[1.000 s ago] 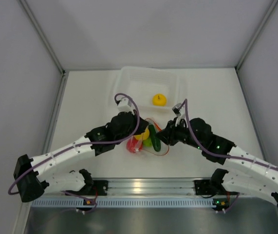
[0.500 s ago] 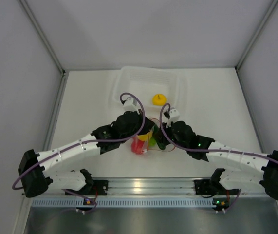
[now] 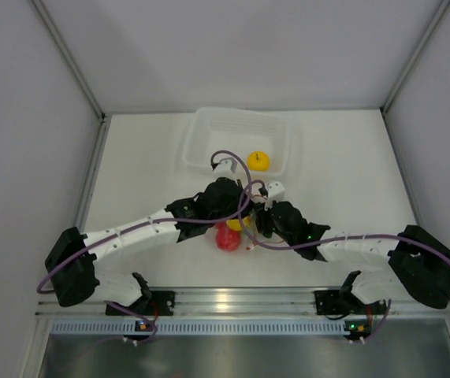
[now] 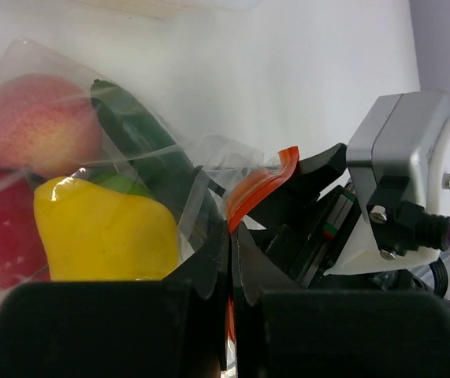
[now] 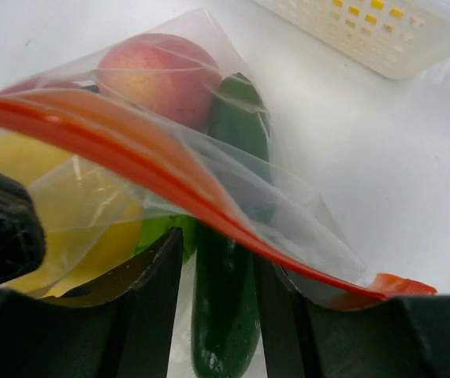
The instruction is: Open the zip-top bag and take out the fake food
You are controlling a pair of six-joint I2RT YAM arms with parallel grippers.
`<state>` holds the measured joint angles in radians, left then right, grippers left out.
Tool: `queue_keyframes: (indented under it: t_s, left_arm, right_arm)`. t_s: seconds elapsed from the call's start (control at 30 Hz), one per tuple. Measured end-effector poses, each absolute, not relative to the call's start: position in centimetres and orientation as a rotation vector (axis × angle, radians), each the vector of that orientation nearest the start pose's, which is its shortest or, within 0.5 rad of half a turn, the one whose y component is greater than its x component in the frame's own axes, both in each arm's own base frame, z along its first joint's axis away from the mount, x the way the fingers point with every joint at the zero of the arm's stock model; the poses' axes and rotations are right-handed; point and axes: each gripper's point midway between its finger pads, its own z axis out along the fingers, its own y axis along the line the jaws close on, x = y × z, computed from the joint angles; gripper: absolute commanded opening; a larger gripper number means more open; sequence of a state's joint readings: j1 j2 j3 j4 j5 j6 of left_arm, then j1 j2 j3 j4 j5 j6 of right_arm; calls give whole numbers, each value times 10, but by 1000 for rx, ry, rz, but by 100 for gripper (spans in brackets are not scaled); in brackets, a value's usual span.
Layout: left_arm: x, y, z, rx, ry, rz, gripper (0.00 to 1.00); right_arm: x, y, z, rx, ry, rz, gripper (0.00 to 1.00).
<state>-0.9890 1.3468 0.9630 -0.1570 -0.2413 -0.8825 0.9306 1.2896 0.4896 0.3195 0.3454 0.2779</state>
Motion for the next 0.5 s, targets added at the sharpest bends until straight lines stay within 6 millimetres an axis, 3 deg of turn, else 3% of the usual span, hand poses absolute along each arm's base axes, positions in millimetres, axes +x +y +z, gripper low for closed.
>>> queue_keyframes:
  t_s: [0.4, 0.47, 0.5]
  left_arm:
    - [241, -331, 173, -7, 2229, -794, 0]
    - [240, -332, 174, -3, 2229, -803, 0]
    - [239, -333, 174, 0, 2230, -808, 0]
  right_arm:
    - [253, 252, 45, -472, 2103, 364, 53]
    - [250, 252, 37, -482, 2130, 368, 50]
    - [248, 252, 35, -484, 2140, 371, 40]
